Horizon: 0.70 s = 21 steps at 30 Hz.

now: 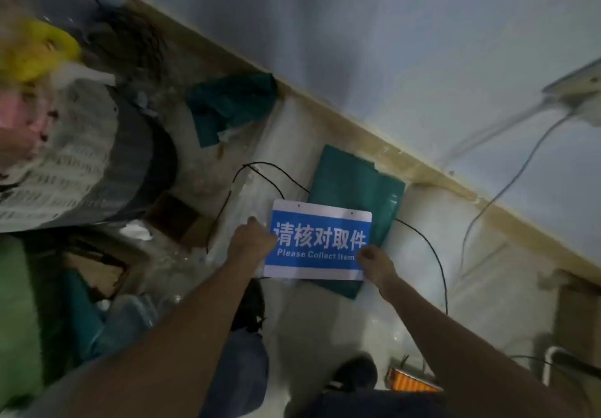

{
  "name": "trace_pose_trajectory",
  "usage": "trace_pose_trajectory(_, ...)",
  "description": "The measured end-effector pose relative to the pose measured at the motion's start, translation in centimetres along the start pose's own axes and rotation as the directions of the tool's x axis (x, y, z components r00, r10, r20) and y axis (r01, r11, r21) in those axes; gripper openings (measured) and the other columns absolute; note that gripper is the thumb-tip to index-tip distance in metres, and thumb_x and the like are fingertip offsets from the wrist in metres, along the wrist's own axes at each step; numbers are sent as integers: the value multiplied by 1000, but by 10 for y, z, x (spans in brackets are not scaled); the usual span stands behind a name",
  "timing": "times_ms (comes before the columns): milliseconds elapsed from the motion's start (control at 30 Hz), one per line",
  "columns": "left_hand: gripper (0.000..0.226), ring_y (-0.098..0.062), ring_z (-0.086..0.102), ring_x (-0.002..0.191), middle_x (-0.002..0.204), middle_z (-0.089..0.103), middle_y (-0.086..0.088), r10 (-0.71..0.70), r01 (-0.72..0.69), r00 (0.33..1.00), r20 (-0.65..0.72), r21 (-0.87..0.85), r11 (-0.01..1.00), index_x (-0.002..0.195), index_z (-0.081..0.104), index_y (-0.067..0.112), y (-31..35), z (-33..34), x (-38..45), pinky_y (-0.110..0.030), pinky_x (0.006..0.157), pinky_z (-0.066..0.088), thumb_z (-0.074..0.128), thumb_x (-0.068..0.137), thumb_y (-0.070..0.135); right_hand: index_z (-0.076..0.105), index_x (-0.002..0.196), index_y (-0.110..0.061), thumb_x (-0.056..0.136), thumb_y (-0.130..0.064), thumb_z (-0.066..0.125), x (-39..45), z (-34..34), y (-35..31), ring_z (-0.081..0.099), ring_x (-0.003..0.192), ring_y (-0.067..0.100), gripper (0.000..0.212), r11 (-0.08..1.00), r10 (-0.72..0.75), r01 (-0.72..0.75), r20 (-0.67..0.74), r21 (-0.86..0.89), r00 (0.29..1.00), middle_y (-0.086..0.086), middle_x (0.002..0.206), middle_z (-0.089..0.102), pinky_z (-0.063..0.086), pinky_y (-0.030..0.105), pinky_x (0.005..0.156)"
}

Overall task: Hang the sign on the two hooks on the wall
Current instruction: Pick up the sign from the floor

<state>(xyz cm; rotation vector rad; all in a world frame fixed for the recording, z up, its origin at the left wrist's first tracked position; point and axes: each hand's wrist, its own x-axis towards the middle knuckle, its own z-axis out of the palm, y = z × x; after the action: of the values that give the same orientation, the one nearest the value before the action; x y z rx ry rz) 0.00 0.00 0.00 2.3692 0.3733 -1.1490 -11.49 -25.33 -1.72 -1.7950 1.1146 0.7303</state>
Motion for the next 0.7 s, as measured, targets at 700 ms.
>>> trace_pose_trajectory(700,35,-27,68,96,115,70,-9,49,-88,989,-140,-290,953,120,55,15,35,0,-7,-38,82,55,70,91,27,70,107,-4,92,-26,71,6,-30,7,73,79,26,27,885,127,-54,-130,463,983,14,95,75,60,41,73)
